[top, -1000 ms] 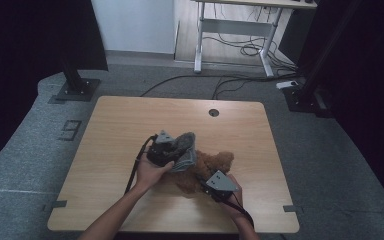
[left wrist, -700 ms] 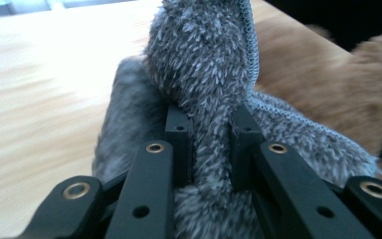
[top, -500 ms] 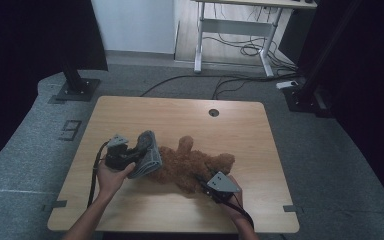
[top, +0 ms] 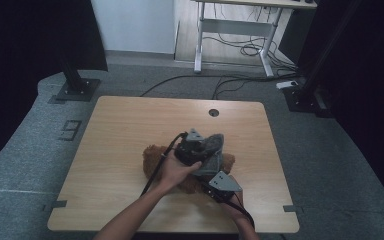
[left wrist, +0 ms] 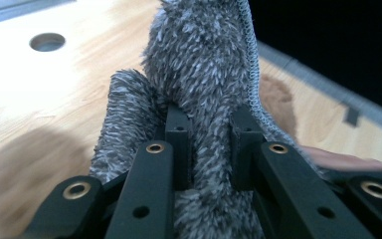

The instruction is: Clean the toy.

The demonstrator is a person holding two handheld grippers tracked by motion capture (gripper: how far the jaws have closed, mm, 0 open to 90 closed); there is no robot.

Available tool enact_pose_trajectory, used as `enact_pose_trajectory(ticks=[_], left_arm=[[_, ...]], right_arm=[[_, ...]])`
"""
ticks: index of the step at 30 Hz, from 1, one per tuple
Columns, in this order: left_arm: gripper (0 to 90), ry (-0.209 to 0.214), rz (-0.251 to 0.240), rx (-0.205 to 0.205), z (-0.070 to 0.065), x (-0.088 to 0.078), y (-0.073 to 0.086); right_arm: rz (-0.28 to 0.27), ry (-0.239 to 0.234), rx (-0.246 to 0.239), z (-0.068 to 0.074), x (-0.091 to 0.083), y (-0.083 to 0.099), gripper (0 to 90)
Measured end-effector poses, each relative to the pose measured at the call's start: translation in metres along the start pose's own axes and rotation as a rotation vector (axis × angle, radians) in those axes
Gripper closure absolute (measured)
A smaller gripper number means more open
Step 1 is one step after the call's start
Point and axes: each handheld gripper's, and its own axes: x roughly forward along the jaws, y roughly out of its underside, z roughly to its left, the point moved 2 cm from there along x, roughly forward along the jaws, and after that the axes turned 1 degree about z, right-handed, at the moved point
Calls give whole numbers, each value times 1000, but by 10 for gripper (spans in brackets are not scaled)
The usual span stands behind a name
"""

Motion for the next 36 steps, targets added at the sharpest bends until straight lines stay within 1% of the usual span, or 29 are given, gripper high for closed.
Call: enact_pose_trajectory(ticks=[1, 2, 3, 4, 5, 6, 10, 11, 13, 14, 15, 18, 20, 22, 24, 26, 27, 29, 30, 31, 32, 34, 35, 36], left_arm=[[754, 18, 28, -19, 0, 10, 0], [754, 15, 45, -25, 1, 14, 1], [754, -21, 76, -13, 4, 20, 5], [756, -27, 89, -15, 7, 21, 7], [757, -16, 90, -35, 11, 21, 10], [758, -8, 81, -53, 14, 19, 13], [759, -27, 52, -56, 23, 3, 21], [759, -44, 33, -54, 26, -4, 25], [759, -76, 16, -41, 31, -15, 30], [760, -85, 11, -42, 33, -19, 33], [760, -89, 8, -44, 36, -25, 36], [761, -81, -10, -61, 47, -41, 48], [762, -76, -27, -69, 51, -50, 53], [763, -100, -48, -62, 53, -61, 57], [764, -119, -59, -60, 56, -68, 58], [764, -155, -73, -66, 64, -79, 61], [763, -180, -75, -76, 71, -85, 64], [763, -212, -69, -94, 83, -92, 70], [762, -217, -70, -109, 88, -95, 74], [762, -207, -74, -142, 96, -98, 81], [763, -208, -75, -158, 101, -100, 87], [764, -229, -80, -174, 107, -105, 97], [764, -248, -77, -187, 113, -109, 102], [764, -254, -72, -198, 116, -111, 105]], right_arm=[[-1, 0, 1, 0, 0, 0, 623], [-2, 0, -1, 0, 0, 0, 623], [-2, 0, -1, 0, 0, 0, 623], [0, 0, -4, 0, 0, 0, 623], [1, -1, -5, 0, 0, 1, 622], [4, -2, -6, 0, 0, 1, 623], [6, 0, -11, 3, 1, 0, 622], [6, 2, -10, 3, 1, 0, 622], [6, 3, -4, 3, 1, 0, 621], [6, 4, 0, 2, 1, 0, 620], [6, 5, 1, 2, 1, 0, 620], [4, 4, 8, 2, 1, 0, 619], [4, 6, 7, 2, 1, 0, 619], [5, 7, 7, 2, 2, 0, 619], [3, 6, 12, 1, 2, 0, 619], [2, 7, 16, 1, 2, 0, 619], [1, 8, 17, 1, 2, 0, 619], [0, 6, 24, 0, 2, 0, 619], [-1, 3, 26, -1, 1, 0, 619], [-1, 1, 26, -1, 1, 1, 618], [-3, 1, 27, 0, 1, 0, 619], [-3, 0, 23, 0, 2, 0, 618], [-2, 0, 22, 0, 2, 0, 618], [-2, 0, 25, 0, 1, 0, 618]])
